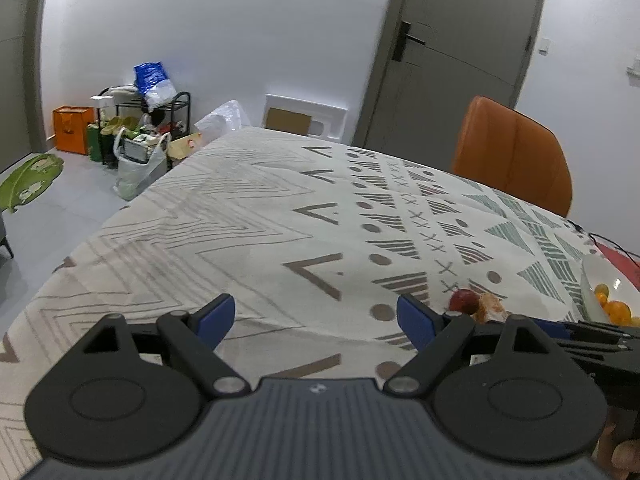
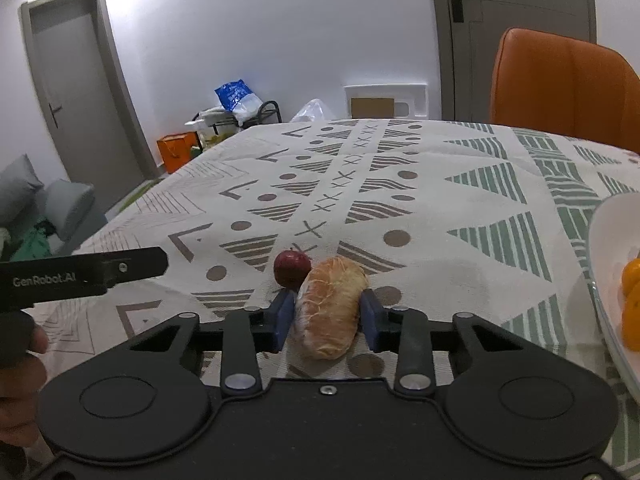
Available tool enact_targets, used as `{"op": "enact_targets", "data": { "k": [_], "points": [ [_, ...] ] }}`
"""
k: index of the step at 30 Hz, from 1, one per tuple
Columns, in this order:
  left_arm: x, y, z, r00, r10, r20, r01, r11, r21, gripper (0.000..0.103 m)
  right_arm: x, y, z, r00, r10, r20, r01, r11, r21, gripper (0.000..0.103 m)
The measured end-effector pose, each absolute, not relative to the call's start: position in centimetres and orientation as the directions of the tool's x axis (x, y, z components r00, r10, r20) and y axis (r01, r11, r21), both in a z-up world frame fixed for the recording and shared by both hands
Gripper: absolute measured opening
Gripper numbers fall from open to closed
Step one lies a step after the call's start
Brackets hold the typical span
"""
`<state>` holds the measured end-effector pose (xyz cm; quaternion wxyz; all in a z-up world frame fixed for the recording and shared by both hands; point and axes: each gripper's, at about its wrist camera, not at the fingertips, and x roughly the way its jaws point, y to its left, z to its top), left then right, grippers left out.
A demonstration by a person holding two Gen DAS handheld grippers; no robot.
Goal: Organize fruits
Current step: 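Grasp the last peeled pomelo segment with the right gripper, then grasp the last red plum with the left gripper while the right gripper carries the pomelo segment toward the bowl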
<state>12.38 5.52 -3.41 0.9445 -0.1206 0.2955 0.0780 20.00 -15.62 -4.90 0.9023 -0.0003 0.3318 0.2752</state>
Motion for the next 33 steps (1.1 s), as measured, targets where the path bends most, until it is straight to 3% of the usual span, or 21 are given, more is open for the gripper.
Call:
{"op": "enact_targets", "data": {
  "k": [23,29,31,33],
  "points": [
    [16.1,-1.7,-2.9,0.813,0.010,-0.582,-0.087,0.991,-0.105,0.083,19.4,-23.0,-2.6,0.722,0.450,-0.525,-0.408,0.890,0.203,0.033],
    [17.2,-3.0,-3.7,0.819,-0.003,-0.574,-0.056,0.995,-0.085,0.069,19.6,-24.4,-2.3,0.740,0.438,-0.511,-0.385,0.898,0.213,0.033],
    [17.8,-3.3,-4.3,0.809,0.015,-0.588,-0.065,0.996,-0.063,0.061,19.6,-24.8,-2.2,0.745,0.434,-0.506,-0.380,0.900,0.213,0.033],
    [18.4,-3.3,-4.9,0.789,0.016,-0.614,-0.076,0.995,-0.072,0.039,19.6,-25.4,-2.1,0.751,0.430,-0.501,-0.374,0.902,0.215,0.033]
  ]
}}
